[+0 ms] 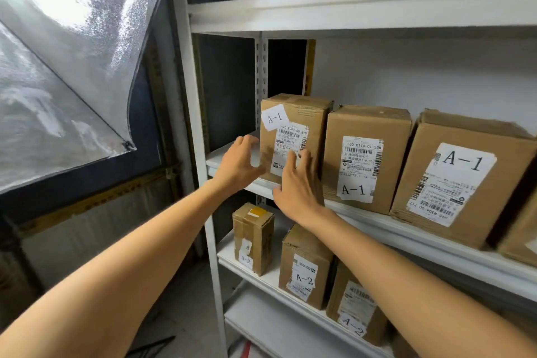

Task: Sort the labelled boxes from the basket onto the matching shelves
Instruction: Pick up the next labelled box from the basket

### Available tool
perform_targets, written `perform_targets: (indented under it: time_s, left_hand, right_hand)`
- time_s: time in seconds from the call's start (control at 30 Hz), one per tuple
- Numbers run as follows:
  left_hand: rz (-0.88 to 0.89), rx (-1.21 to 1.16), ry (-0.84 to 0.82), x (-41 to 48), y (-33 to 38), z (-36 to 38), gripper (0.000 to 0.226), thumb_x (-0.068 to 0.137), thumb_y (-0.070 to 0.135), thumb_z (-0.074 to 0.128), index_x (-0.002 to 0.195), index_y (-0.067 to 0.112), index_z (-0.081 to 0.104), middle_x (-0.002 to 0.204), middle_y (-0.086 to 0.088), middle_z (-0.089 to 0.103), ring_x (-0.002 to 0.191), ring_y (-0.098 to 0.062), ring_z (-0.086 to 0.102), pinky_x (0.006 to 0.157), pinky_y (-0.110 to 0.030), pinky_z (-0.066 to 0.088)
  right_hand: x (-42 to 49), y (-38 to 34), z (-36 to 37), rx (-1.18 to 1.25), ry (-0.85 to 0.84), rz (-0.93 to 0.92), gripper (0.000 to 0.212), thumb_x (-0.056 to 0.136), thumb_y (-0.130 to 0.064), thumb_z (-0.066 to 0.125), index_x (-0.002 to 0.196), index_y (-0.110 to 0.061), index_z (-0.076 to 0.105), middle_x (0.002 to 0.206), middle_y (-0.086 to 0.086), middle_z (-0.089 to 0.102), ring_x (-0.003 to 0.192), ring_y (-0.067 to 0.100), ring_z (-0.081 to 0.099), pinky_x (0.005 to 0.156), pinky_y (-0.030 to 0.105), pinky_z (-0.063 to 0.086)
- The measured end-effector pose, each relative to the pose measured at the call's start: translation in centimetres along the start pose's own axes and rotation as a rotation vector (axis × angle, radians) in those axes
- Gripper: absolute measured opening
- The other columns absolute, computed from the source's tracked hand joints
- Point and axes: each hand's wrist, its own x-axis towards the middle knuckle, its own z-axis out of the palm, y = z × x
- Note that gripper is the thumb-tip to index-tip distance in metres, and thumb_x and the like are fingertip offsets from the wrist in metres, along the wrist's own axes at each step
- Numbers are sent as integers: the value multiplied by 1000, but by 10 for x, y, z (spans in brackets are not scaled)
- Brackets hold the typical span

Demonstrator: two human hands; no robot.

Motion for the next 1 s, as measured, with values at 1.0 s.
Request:
perform_targets:
  time_s: [1.0]
  left_hand:
    - [-1083, 558, -87, -486, 192, -128, 34, 80, 36, 69, 111, 23, 64, 102, 5, 66, 95, -16, 62, 74, -27, 46]
  right_hand:
    - [-284, -101, -89, 321, -875, -1337, 49, 82, -30, 73, 123, -14, 53, 116, 4, 57, 99, 21, 56, 81, 33, 52]
